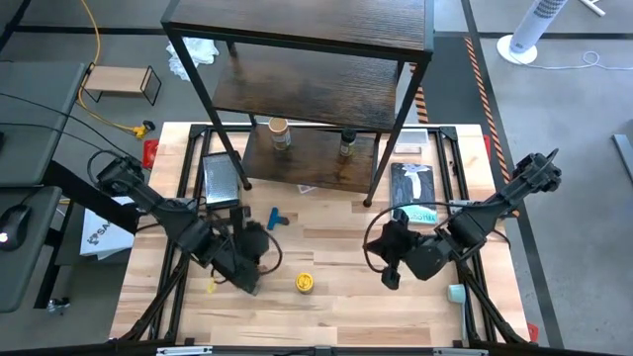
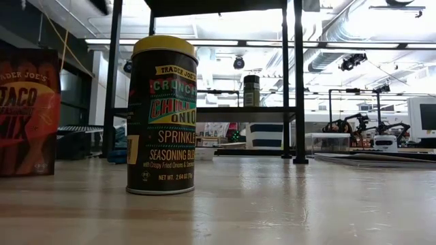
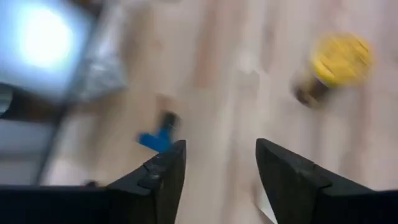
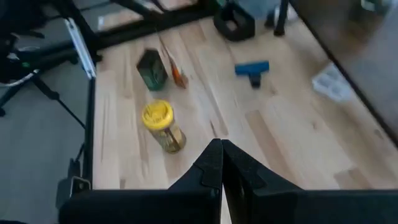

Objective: Shelf spices
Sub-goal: Adjust the shelf

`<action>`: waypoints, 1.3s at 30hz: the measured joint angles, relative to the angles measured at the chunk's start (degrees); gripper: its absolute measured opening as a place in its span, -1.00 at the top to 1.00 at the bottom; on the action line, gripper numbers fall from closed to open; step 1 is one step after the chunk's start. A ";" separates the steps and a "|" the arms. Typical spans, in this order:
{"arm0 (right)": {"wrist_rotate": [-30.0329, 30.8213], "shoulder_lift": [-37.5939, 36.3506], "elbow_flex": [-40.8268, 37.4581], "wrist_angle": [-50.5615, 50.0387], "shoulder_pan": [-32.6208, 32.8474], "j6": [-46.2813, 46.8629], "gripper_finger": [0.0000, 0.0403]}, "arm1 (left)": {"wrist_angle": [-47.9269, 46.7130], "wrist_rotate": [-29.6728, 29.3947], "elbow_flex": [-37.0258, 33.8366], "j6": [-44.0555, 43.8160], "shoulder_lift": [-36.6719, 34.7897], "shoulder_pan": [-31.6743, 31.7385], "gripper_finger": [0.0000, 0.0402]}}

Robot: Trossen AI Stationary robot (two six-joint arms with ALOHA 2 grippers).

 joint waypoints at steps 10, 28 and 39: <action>14.66 -0.09 0.01 -1.63 -9.72 9.61 1.00 | -8.65 -9.94 1.26 -4.83 -1.95 7.65 0.48; 13.35 -0.01 0.01 -3.77 -10.99 15.96 1.00 | -22.61 -26.66 -20.12 -78.07 -22.77 8.28 1.00; 11.99 0.13 0.01 -1.48 -10.59 17.12 1.00 | -22.64 -40.49 -21.53 -81.13 -28.10 29.71 1.00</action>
